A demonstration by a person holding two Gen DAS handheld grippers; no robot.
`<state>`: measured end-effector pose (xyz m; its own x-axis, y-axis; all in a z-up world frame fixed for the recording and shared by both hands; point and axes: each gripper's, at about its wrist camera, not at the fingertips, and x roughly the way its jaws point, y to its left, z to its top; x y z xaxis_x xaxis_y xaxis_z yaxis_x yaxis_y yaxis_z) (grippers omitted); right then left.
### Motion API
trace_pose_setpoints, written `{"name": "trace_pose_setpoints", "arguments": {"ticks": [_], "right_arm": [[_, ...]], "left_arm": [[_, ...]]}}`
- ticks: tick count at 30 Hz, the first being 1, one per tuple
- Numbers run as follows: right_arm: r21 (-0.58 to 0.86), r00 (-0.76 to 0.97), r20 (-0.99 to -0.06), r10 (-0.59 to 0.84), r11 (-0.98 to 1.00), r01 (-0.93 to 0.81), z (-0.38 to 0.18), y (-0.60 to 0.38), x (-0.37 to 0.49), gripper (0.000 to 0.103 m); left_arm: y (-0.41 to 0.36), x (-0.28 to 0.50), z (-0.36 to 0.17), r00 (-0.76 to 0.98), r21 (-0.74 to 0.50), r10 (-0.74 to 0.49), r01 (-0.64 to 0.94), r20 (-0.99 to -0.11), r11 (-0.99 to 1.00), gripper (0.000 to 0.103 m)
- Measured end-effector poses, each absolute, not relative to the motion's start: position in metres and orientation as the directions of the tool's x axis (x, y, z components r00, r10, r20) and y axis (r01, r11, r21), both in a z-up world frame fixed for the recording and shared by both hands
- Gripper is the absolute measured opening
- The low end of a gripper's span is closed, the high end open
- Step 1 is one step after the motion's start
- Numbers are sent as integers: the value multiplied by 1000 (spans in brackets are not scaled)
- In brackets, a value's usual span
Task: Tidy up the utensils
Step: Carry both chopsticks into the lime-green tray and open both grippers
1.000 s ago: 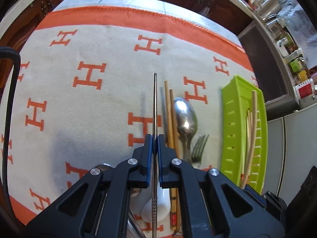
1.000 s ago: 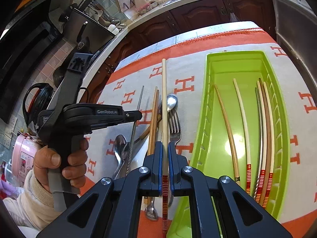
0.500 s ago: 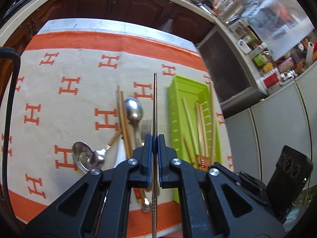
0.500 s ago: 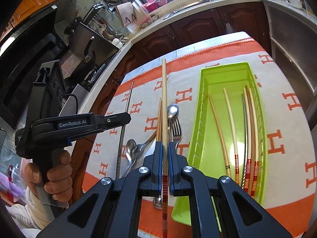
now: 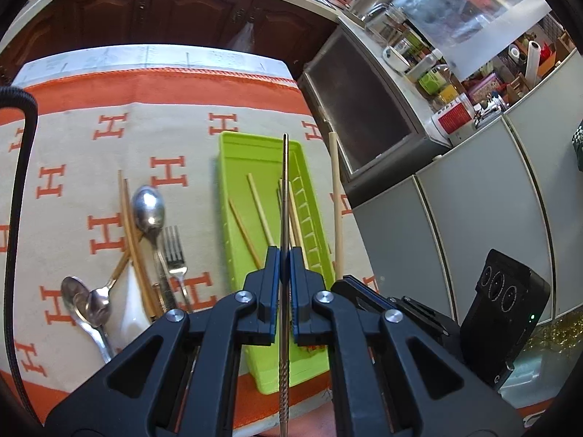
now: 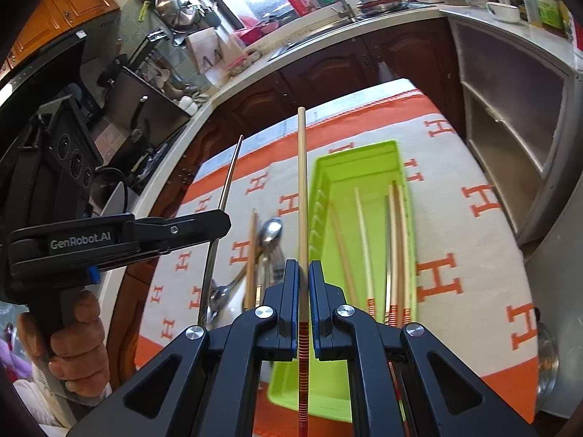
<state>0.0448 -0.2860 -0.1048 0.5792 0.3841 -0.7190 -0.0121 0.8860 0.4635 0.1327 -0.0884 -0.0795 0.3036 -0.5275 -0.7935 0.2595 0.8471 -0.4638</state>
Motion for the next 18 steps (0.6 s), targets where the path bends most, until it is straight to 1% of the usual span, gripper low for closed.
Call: {"name": "trace_pose_setpoints", "arguments": {"ticks": [3,9,18], "right_arm": [[436,579,-737,349,900,14,-110,-294,49,5],[416,550,-770,324,908,47,-128,-302,64,5],[394,482,-817,317,917,65,-163,-298,91,5]], "left_arm": [[-103,142,-92,273,-474,-533,255,-801,843,3],[-122,160,-120,254,-464,-515,236,-819,854,3],[-126,171,-153,248,-388,-439,231,-864,892,3]]}}
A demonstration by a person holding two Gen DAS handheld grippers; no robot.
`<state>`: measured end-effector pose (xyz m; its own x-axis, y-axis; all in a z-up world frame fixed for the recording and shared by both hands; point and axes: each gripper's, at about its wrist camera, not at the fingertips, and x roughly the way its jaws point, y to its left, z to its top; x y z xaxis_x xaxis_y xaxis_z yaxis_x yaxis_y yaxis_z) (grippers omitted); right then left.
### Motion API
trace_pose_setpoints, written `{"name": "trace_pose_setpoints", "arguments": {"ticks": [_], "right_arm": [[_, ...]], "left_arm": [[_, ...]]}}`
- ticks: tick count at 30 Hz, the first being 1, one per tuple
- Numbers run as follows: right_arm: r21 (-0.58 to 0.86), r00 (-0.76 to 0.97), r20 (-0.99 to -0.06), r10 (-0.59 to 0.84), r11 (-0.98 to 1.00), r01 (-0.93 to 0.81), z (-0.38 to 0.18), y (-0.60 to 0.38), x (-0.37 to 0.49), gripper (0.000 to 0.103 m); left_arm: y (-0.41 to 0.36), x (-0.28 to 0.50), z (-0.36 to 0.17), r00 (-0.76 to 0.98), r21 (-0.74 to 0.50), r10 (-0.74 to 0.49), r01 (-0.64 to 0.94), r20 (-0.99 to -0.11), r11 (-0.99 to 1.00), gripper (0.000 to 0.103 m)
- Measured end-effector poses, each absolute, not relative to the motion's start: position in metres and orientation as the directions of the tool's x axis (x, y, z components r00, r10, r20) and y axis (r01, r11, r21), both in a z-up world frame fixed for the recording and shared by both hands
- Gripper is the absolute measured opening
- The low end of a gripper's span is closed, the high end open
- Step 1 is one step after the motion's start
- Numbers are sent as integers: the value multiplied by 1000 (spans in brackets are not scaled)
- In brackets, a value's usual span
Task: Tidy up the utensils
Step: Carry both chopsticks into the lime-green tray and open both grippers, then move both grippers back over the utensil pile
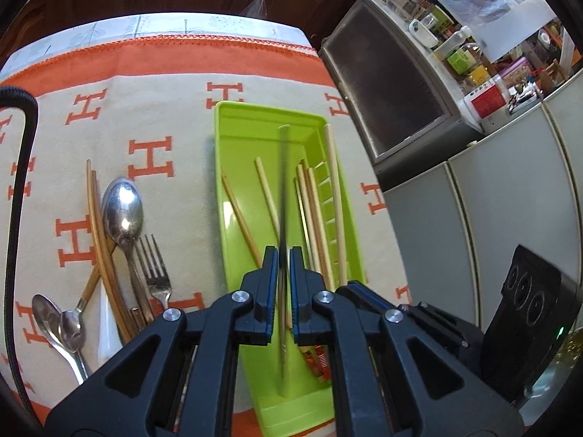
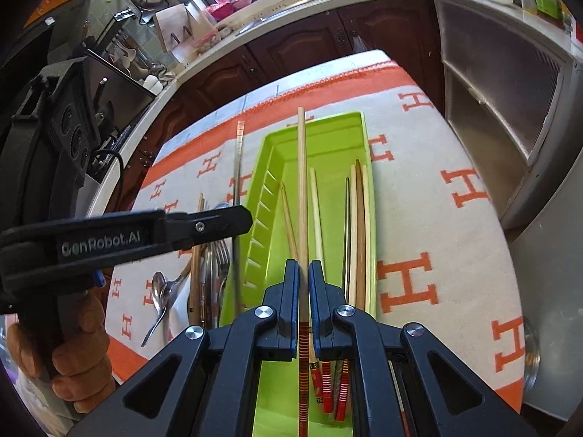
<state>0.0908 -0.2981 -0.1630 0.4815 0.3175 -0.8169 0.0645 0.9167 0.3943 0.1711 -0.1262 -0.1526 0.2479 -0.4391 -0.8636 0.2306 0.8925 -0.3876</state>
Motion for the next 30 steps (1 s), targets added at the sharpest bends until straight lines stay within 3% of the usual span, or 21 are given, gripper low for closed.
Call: {"name": "trace_pose_setpoints", "arguments": {"ticks": [6,8,10,12,30], "right_arm": [[398,448,-838,311,911,112,-183,-300,102,8],[398,447,-839,310,910,115,-185,-299,103,12],[394,450,-839,306,912,114,-185,-296,102,18],[389,457,-837,300,914,113,-183,-294,102,22],[354,445,-842,306,935,27,-152,-236,69,28]], "left_arm": [[-117,157,-151,262,-295,-364,269,-894,917,6],[-112,150,-148,265,-277,-350,277,-898,920,13],[-103,143,-146,265,-271,-345,279,-900,921,34],[-94,136,-141,281,-266,-341,272,-897,925,45],[3,82,-121,400,-200,-253,170,-881,965,45]]}}
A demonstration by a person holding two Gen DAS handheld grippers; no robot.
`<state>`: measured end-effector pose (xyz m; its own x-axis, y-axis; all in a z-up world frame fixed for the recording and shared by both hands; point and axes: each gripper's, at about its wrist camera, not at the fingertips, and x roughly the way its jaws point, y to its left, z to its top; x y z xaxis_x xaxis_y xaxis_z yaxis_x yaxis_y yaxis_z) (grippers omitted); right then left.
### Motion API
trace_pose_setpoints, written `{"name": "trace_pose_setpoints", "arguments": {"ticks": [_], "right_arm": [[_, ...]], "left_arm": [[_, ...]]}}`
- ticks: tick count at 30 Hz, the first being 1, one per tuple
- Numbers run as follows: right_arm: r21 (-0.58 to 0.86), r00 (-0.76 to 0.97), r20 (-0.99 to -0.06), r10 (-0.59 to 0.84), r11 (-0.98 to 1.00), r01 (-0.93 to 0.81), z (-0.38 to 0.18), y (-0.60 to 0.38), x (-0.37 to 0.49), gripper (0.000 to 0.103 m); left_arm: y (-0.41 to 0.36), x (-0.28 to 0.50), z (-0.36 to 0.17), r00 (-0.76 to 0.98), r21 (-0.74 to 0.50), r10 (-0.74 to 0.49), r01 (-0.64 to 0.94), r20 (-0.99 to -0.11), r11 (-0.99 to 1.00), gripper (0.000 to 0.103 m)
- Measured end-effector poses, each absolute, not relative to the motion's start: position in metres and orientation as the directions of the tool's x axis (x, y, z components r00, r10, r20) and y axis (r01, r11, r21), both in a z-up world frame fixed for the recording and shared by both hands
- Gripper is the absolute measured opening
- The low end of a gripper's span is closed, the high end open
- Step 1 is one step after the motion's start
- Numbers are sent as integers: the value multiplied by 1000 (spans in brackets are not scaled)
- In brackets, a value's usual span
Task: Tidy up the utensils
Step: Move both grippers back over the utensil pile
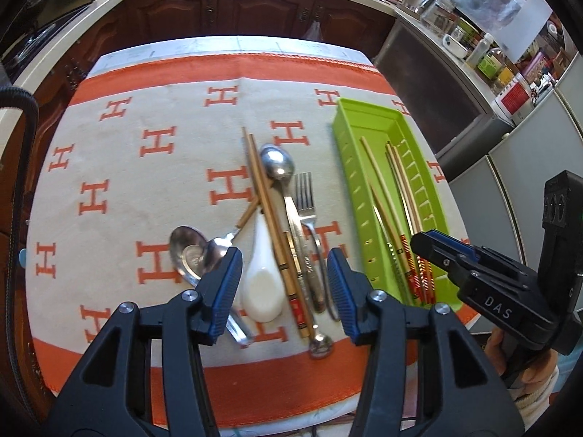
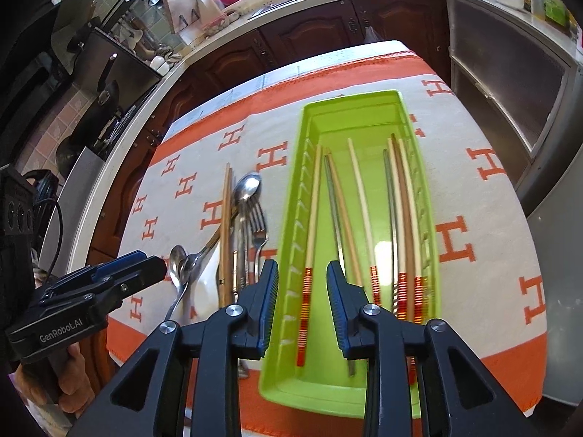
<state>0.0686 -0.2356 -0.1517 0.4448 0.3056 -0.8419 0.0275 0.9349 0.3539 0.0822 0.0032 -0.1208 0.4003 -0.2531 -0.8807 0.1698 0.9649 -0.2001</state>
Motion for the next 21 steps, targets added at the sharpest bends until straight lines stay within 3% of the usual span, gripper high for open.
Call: {"name": "trace_pose_setpoints", "arguments": {"ticks": [6,16,21], "right_arm": [[336,423,-849,316,941,-28,-146,-200,65,32],[291,381,-871,310,951,-108,-149,-144,73,36],[243,377,-883,280,959,-144,-152,-122,80,46]], "left_arm": [[34,75,-128,443,-125,-170,129,-880,984,45],[88,74,-153,428,-144,-146,36,-892,989,45],[104,76,-167,405,-172,-163,14,-900,985,45]]}}
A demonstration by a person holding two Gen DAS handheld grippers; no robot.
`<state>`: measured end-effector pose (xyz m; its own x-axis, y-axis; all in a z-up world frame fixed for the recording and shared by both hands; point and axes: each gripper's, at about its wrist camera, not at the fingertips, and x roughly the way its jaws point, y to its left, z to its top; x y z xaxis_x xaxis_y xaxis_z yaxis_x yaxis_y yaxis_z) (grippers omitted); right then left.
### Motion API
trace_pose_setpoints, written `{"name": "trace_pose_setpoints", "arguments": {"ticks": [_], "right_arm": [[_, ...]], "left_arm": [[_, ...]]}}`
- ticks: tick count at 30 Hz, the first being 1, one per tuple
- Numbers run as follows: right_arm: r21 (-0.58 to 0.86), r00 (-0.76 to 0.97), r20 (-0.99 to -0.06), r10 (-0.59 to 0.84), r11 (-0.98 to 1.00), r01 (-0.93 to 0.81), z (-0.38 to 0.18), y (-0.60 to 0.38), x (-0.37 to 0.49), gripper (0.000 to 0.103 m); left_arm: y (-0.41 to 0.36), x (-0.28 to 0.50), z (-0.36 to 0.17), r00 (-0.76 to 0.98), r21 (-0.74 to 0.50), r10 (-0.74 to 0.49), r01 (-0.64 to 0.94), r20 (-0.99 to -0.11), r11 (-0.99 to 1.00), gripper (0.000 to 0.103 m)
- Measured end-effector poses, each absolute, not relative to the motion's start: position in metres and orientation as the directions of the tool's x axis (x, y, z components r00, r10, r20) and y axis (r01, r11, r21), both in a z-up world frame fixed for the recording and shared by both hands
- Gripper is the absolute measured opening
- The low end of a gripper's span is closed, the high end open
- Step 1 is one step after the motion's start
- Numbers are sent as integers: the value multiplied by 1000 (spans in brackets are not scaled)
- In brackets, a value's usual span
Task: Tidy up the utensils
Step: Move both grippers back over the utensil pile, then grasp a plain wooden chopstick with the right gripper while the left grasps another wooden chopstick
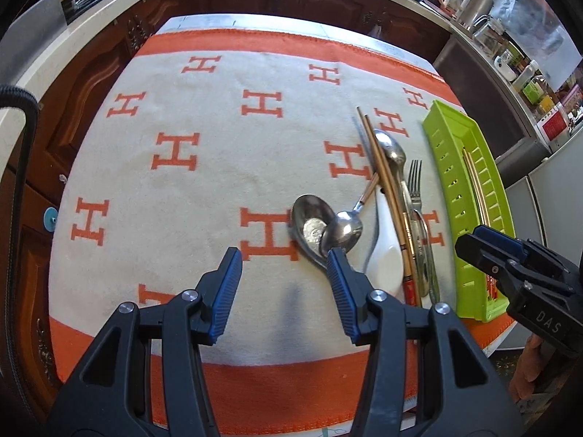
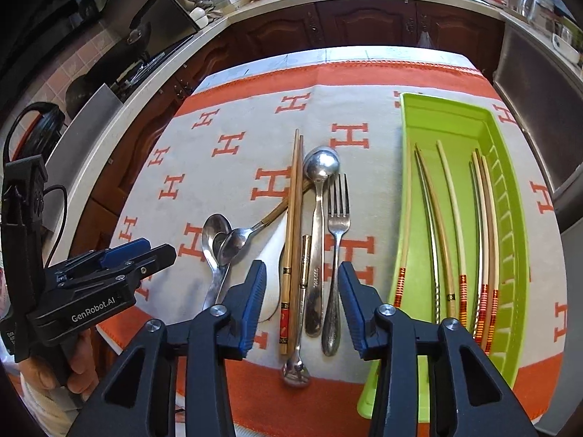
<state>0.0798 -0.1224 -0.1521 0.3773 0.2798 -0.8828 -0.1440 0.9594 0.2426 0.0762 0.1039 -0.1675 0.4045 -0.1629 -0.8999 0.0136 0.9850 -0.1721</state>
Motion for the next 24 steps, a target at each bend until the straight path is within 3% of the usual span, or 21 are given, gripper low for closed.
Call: {"name": "trace_pose_setpoints", "arguments": {"ticks": [6,11,24], "right_arm": [[210,361,-894,266,960,-187,-166,-105,93,47],[211,341,-899,276,953,-216,-182,-94,107,25],[272,289,-901,323,941,-203,-219,-95,163,16]], "left_arm": [[115,81,-185,372,-201,-186,-3,-909,980,45],[119,86,-196,346,-219,-200,-17,-917,976,45],[121,97,-201,334,-232,-214,-14,-918,973,45]]}}
